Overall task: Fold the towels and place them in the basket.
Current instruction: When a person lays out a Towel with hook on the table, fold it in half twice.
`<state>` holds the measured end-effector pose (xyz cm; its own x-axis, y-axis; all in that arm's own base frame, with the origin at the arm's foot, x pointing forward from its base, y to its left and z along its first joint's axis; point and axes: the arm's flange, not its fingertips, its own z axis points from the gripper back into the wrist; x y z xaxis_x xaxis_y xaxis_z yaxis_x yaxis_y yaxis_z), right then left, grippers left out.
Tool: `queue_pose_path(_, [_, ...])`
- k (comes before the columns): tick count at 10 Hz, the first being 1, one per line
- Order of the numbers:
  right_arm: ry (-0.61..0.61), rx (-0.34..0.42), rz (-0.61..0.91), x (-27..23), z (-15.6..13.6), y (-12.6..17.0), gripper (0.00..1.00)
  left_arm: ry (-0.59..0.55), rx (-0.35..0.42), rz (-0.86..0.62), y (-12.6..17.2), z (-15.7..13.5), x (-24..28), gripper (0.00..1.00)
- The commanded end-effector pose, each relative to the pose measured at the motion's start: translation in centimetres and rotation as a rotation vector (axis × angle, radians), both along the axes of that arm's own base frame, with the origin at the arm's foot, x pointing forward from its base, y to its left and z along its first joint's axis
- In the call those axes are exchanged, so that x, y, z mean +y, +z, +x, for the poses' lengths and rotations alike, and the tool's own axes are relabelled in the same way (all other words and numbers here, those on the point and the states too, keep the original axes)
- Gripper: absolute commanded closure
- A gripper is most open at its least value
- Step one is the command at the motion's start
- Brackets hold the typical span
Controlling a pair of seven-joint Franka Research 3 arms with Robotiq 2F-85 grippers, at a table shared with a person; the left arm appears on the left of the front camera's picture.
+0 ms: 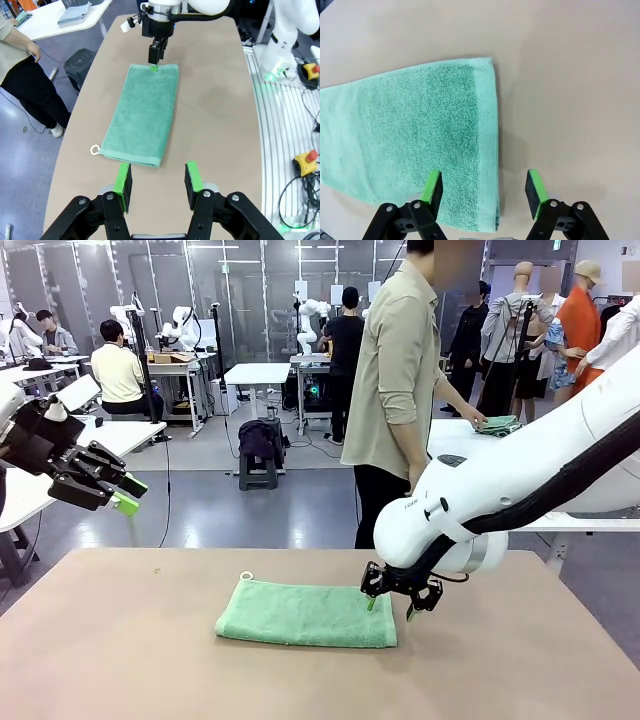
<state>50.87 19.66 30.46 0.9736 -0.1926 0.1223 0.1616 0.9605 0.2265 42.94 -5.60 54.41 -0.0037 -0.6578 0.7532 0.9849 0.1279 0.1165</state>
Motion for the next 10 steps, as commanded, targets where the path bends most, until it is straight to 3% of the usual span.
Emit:
queue_pose_path(1, [-0.044,-0.023,-0.056,1.4,0.87,-0.42,0.16,0.0,-0.01,-0.011,0.12,-0.12,-0.09,0.44])
queue_pose_path(2, [-0.036,-0.035,-0.056,1.69,0.95,-0.57,0.16,0.0,-0.01,-0.011,0.12,-0.12,-0.09,0.44])
queue_pose_path(3, [-0.031,-0.041,-0.059,1.94,1.01,-0.65,0.31,0.0,-0.01,-0.011,0.12,-0.12,-0.09,0.44])
queue_pose_path(4, [-0.033,-0.048,-0.056,2.1,1.05,-0.69,0.35,0.0,-0.01,-0.011,0.12,-0.12,-0.09,0.44])
queue_pose_path(7, [-0.042,-0.055,-0.056,2.26,1.27,-0.84,0.35,0.0,-0.01,-0.011,0.12,-0.12,-0.09,0.44])
queue_pose_path(8, [-0.047,-0.054,-0.063,2.31,1.31,-0.95,0.48,0.0,-0.01,-0.011,0.12,-0.12,-0.09,0.44])
queue_pose_path(10, [-0.057,-0.054,-0.083,2.31,1.35,-1.06,0.48,0.0,-0.01,-0.011,0.12,-0.12,-0.09,0.44])
